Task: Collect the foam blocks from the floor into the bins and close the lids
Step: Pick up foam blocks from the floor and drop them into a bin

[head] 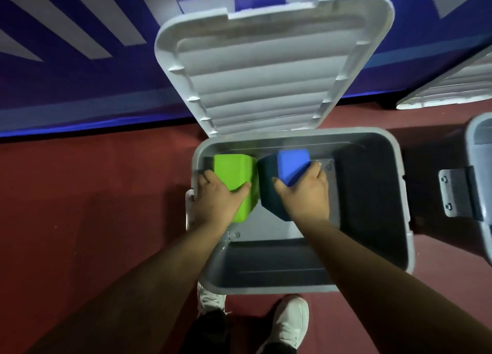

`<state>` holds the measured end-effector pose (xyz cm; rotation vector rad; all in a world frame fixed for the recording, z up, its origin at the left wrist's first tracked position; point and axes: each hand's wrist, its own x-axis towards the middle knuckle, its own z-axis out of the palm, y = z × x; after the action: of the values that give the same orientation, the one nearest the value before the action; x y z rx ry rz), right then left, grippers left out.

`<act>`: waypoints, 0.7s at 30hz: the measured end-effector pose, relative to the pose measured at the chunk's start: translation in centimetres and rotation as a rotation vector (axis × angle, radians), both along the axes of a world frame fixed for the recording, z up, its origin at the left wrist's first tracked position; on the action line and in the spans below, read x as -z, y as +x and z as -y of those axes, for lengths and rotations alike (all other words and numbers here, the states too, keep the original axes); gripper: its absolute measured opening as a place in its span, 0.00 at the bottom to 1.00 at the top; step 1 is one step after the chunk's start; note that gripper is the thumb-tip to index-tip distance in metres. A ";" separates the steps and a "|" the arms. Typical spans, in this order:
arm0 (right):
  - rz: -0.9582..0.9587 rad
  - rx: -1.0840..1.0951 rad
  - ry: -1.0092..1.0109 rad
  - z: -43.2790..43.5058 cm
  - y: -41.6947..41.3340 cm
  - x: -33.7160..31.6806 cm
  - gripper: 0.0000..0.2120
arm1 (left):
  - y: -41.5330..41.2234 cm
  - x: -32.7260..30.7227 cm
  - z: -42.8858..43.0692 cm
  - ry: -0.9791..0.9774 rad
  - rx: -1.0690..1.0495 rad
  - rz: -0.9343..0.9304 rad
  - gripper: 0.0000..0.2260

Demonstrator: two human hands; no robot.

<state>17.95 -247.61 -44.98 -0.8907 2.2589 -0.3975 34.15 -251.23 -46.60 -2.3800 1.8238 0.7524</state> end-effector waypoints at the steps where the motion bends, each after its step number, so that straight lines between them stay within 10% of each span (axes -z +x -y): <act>1: 0.015 -0.003 0.002 0.2 0.1 1.1 0.36 | -0.2 0.9 0.1 -0.002 0.003 0.003 0.36; 10: 0.200 0.029 0.032 -0.6 -1.2 0.4 0.34 | 0.2 -1.0 0.6 -0.078 0.059 -0.076 0.24; 21: 0.092 -0.018 -0.050 -1.0 -6.6 -32.1 0.28 | -2.9 -32.5 5.7 -0.119 0.197 -0.322 0.16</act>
<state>11.33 -246.66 -12.87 -0.8991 2.1646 -0.4795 31.23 -256.94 -14.05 -2.2012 2.2438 1.0823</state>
